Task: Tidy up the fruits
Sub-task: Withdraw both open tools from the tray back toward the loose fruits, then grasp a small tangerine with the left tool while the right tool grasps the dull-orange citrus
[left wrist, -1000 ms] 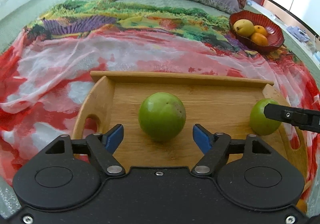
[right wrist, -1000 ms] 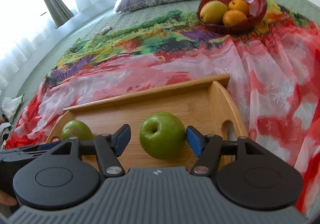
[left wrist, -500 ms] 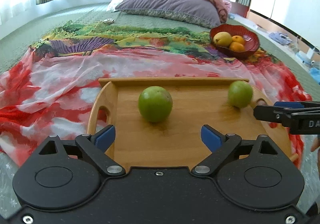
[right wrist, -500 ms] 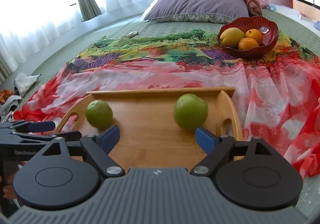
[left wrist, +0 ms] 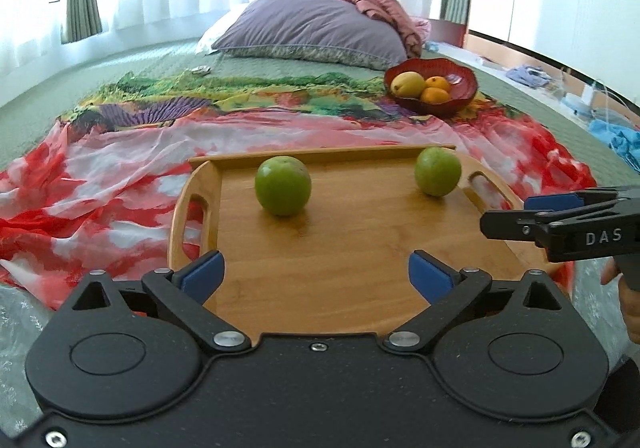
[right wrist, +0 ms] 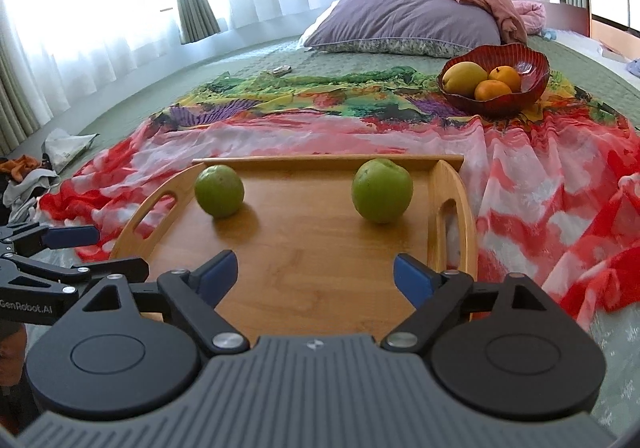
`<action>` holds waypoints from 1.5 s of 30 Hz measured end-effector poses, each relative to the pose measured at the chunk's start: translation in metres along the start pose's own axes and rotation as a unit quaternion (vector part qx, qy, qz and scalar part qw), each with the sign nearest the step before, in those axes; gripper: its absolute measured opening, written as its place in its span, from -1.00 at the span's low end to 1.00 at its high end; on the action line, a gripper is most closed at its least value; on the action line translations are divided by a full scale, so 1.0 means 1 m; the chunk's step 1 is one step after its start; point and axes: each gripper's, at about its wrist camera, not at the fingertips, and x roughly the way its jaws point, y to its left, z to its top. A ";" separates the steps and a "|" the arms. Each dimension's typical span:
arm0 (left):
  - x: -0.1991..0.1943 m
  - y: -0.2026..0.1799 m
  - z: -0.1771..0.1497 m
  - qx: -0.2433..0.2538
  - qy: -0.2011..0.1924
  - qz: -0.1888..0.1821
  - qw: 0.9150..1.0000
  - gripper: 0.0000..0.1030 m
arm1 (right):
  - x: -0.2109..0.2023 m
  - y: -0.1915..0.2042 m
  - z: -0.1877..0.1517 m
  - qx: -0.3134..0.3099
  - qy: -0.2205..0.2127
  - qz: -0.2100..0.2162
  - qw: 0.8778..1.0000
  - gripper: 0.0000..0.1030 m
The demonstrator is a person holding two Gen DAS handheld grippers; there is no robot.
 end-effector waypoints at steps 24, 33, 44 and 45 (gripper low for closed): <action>-0.047 0.003 -0.066 -0.002 -0.037 0.021 0.999 0.99 | -0.031 0.006 -0.066 -0.041 -0.021 -0.031 0.998 0.93; -0.066 0.020 -0.095 -0.003 -0.046 0.046 0.998 0.99 | -0.046 0.009 -0.091 -0.082 -0.057 -0.085 0.991 1.00; -0.059 0.034 -0.105 -0.012 -0.022 0.073 0.997 0.28 | -0.050 0.001 -0.103 -0.051 -0.060 -0.079 0.994 0.98; -0.057 0.034 -0.106 -0.011 -0.020 0.075 0.997 0.20 | -0.050 0.002 -0.104 -0.055 -0.060 -0.079 0.994 0.97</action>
